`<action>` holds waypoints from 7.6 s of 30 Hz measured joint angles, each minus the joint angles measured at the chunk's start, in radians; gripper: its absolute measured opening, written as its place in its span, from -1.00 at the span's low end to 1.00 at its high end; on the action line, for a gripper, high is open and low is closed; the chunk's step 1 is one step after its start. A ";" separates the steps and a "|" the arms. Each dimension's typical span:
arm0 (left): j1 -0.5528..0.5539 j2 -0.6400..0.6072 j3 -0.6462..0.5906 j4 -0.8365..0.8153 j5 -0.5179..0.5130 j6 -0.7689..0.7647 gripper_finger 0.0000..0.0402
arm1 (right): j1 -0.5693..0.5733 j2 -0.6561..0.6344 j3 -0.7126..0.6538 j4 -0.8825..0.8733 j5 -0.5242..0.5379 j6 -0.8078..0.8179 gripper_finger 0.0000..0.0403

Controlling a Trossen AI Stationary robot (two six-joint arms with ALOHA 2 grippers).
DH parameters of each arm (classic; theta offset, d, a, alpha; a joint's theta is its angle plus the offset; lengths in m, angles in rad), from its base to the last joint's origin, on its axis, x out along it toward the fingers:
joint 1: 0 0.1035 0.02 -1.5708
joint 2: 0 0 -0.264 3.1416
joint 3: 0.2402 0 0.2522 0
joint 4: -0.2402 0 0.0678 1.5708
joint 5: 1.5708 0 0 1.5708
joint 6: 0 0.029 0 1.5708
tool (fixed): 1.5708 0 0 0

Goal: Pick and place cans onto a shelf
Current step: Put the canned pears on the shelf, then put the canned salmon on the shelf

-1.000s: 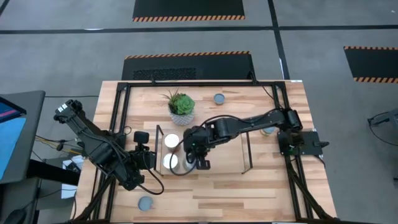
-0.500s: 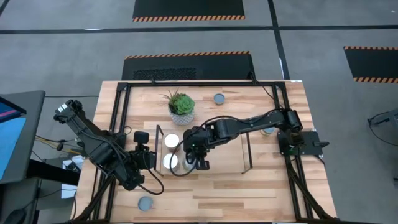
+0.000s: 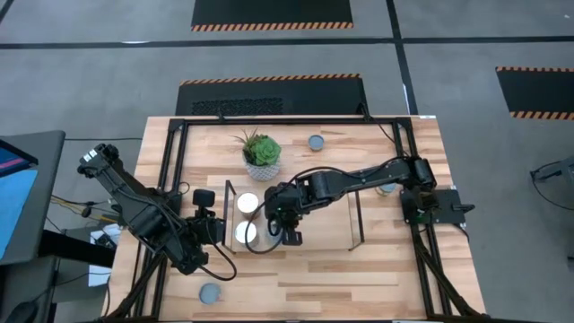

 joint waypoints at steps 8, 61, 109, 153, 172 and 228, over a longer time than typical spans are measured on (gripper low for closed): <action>0.000 0.000 0.000 0.000 0.000 0.000 -0.72 | 0.000 0.000 0.000 0.002 -0.001 0.000 -0.71; 0.000 0.000 0.000 0.000 0.008 -0.028 -0.72 | 0.099 0.000 -0.092 0.021 0.164 0.089 -0.70; -0.143 0.314 -0.291 0.500 0.632 -0.570 -0.56 | 0.493 -0.005 -0.092 -0.576 0.288 0.620 -0.70; 0.104 0.389 -0.091 0.614 0.309 0.202 -1.00 | 0.521 -0.004 -0.092 -0.685 0.286 0.746 -0.70; 0.374 0.388 0.241 0.680 0.423 0.616 -1.00 | 0.740 -0.004 -0.092 -0.688 0.286 1.161 -0.70; 0.602 0.963 0.836 0.225 0.402 0.706 -1.00 | 0.977 -0.004 -0.091 -0.689 0.365 1.551 -0.70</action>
